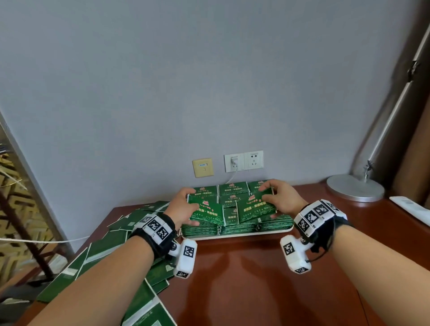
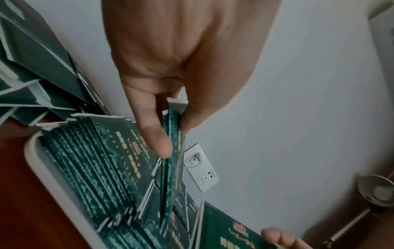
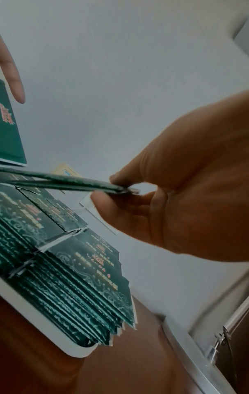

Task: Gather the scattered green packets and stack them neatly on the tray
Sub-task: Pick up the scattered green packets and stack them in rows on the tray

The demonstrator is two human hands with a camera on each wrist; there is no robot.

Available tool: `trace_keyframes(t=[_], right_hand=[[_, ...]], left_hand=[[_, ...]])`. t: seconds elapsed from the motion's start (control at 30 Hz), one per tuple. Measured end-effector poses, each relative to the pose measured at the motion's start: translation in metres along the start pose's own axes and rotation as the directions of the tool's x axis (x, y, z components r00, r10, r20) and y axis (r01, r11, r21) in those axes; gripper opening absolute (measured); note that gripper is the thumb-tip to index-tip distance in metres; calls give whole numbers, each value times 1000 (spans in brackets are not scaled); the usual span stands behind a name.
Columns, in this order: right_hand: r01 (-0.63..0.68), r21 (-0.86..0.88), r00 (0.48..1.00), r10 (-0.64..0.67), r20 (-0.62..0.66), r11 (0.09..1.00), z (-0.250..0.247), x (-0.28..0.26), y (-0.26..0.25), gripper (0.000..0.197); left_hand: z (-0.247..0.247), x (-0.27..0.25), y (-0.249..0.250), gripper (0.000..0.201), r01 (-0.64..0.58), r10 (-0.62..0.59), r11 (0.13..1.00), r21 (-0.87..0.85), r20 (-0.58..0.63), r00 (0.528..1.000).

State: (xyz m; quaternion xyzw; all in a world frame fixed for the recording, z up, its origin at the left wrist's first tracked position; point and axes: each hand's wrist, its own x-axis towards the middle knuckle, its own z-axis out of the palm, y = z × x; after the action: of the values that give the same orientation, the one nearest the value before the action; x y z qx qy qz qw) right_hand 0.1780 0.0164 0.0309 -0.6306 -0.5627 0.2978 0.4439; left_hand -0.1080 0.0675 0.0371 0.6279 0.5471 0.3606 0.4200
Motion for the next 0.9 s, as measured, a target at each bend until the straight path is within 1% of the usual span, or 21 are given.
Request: trace_keyframes(t=[0.07, 0.13, 0.2, 0.27, 0.33, 0.4, 0.5, 0.6, 0.63, 0.77, 0.9], right_hand=[[-3, 40, 999, 4, -37, 999, -3, 14, 6, 8], [-22, 61, 998, 26, -60, 998, -5, 29, 13, 8], [-42, 55, 996, 46, -79, 998, -10, 45, 19, 4], [-64, 41, 994, 68, -85, 997, -14, 62, 25, 11], [-77, 23, 992, 79, -103, 997, -18, 79, 32, 19], [-57, -17, 992, 54, -117, 998, -23, 96, 36, 26], [-50, -48, 991, 44, -126, 998, -29, 119, 43, 33], [-69, -81, 982, 53, -182, 994, -33, 140, 50, 33], [-82, -68, 980, 68, -189, 994, -33, 146, 52, 33], [-131, 29, 973, 134, -186, 991, -33, 167, 56, 31], [-180, 23, 968, 181, -176, 983, -34, 183, 65, 30]], left_hand=[[2, 14, 0, 44, -17, 17, 999, -28, -5, 1000], [4, 29, 0, 30, -10, 9, 998, -55, -17, 1000], [7, 45, 0, 17, 7, -10, 997, -80, -32, 999], [10, 62, 0, 14, 16, -23, 995, -103, -63, 998], [10, 78, -1, 13, 20, -32, 992, -125, -100, 994], [10, 97, -2, 14, 30, -49, 988, -151, -120, 992], [6, 119, -3, 23, 39, -61, 983, -182, -116, 991], [4, 142, -7, 29, 59, -79, 984, -166, -114, 990], [3, 148, -8, 30, 65, -84, 985, -159, -118, 989], [2, 175, -13, 29, 71, -89, 987, -141, -124, 988], [1, 194, -20, 29, 94, -106, 990, -105, -113, 988]])
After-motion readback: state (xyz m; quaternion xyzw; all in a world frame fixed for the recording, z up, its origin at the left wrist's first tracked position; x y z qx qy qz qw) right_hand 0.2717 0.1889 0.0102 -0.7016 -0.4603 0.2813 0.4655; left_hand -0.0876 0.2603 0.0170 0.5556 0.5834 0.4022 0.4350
